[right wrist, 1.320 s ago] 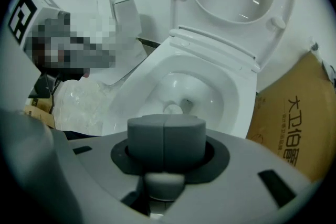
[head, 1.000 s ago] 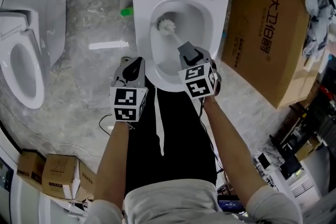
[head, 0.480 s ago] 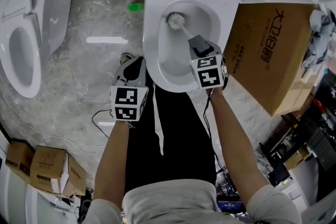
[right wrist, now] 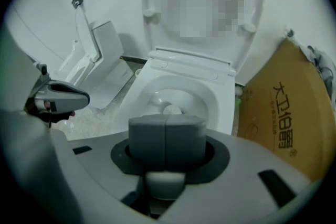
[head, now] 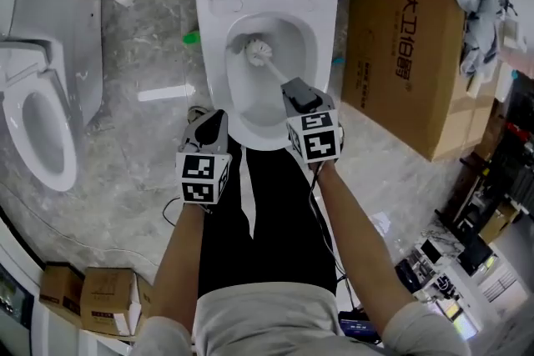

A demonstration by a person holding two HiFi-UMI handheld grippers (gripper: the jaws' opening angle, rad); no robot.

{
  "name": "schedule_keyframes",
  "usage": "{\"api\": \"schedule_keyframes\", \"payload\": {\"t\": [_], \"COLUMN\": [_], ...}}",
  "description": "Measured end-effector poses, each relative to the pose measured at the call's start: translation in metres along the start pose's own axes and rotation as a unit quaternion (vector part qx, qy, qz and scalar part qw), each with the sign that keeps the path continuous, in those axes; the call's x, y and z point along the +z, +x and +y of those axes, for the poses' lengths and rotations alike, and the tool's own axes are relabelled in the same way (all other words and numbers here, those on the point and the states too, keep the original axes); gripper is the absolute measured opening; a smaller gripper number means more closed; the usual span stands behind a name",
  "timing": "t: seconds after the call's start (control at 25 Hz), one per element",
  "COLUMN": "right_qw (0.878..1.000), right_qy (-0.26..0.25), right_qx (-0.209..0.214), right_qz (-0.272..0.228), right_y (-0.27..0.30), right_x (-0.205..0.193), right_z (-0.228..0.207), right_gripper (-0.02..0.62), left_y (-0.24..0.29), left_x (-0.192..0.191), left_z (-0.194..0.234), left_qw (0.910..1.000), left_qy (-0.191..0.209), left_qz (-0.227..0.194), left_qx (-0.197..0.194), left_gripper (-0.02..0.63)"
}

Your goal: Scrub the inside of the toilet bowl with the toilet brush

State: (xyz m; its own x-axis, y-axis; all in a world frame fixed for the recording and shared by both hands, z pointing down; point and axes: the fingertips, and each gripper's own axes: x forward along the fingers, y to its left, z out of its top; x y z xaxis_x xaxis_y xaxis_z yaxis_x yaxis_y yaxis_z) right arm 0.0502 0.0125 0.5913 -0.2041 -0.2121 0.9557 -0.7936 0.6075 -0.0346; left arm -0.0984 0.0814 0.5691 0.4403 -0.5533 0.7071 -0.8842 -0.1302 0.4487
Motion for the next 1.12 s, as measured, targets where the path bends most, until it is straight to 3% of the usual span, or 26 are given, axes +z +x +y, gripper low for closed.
{"api": "schedule_keyframes", "payload": {"t": [0.2, 0.4, 0.6, 1.12], "right_qw": [0.993, 0.987, 0.985, 0.966], "right_qy": [0.108, 0.143, 0.133, 0.107], "right_qx": [-0.001, -0.012, -0.004, 0.020], "right_qz": [-0.044, -0.071, -0.110, -0.237], "right_y": [-0.054, -0.093, -0.134, -0.294], "right_x": [-0.011, -0.019, -0.029, -0.063], "right_z": [-0.012, -0.019, -0.024, -0.018], "right_gripper": [0.146, 0.146, 0.146, 0.146], "left_y": [-0.015, -0.031, -0.053, -0.161], "left_x": [0.020, 0.039, 0.054, 0.086], "left_z": [-0.047, -0.082, -0.114, -0.221], "left_qw": [0.9988, 0.9980, 0.9977, 0.9892], "left_qy": [0.030, 0.046, 0.059, 0.085], "left_qz": [0.014, 0.007, -0.013, -0.117], "left_qx": [-0.037, -0.043, -0.032, 0.022], "left_gripper": [0.011, 0.011, 0.011, 0.011]}}
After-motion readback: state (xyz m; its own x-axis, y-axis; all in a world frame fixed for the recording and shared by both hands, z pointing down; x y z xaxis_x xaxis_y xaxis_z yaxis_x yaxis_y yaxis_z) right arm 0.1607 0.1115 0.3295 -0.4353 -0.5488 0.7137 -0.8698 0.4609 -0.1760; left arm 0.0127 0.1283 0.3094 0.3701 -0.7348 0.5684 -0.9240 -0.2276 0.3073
